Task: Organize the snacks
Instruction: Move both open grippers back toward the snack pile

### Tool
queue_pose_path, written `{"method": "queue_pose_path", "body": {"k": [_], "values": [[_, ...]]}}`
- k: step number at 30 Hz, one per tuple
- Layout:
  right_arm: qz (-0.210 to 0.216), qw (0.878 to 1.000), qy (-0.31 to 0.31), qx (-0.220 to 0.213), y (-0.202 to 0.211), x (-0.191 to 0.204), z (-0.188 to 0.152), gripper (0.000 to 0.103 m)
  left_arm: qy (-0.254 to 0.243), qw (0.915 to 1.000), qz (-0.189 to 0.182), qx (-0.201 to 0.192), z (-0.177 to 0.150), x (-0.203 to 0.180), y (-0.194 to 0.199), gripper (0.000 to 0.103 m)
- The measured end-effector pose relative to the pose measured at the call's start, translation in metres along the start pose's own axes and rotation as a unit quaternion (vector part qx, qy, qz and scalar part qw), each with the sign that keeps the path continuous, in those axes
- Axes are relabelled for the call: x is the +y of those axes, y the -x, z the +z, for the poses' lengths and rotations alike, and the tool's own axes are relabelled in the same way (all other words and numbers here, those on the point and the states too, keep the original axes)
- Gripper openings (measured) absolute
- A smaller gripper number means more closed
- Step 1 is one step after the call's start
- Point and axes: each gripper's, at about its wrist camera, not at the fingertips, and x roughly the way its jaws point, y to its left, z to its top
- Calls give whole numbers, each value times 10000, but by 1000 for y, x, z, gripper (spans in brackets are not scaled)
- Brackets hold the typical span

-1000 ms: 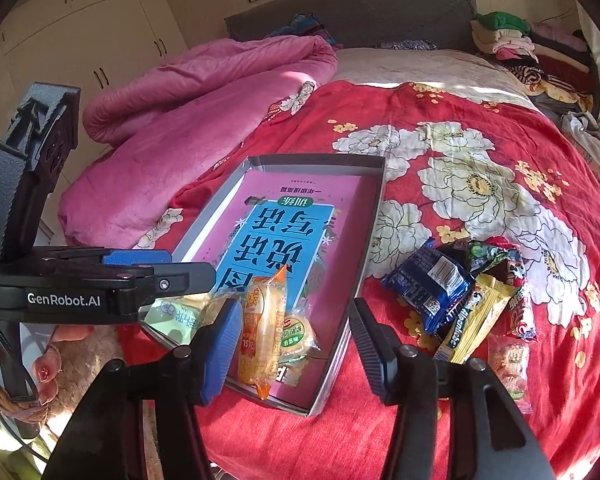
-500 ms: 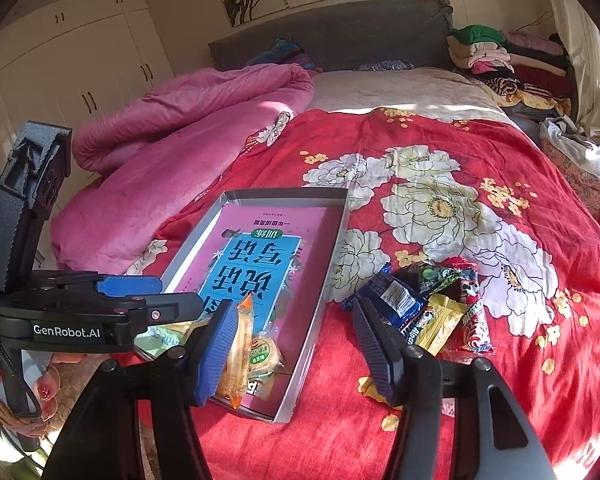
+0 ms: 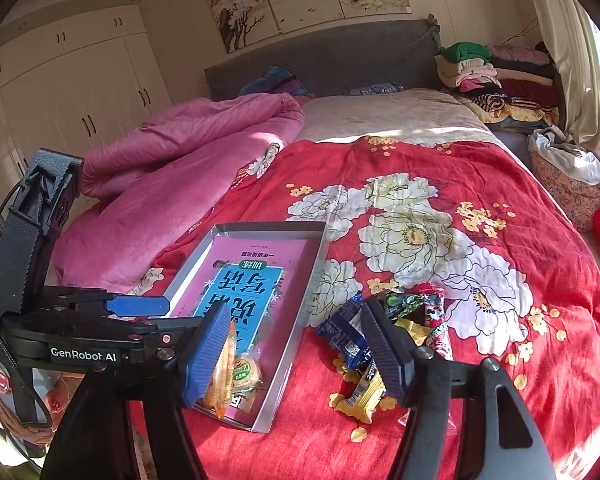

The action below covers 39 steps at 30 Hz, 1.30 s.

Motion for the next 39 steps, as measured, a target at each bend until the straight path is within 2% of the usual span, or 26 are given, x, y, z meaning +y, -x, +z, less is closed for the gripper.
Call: {"method": "queue_pose_path", "body": {"k": [16, 39], "values": [[-337, 9974, -586, -259, 23, -50, 6, 68, -172, 9998, -48, -22, 14, -22, -2, 71], [-1017, 9898, -982, -199, 34, -103, -5, 68, -313, 9993, -194, -95, 25, -39, -3, 71]]}}
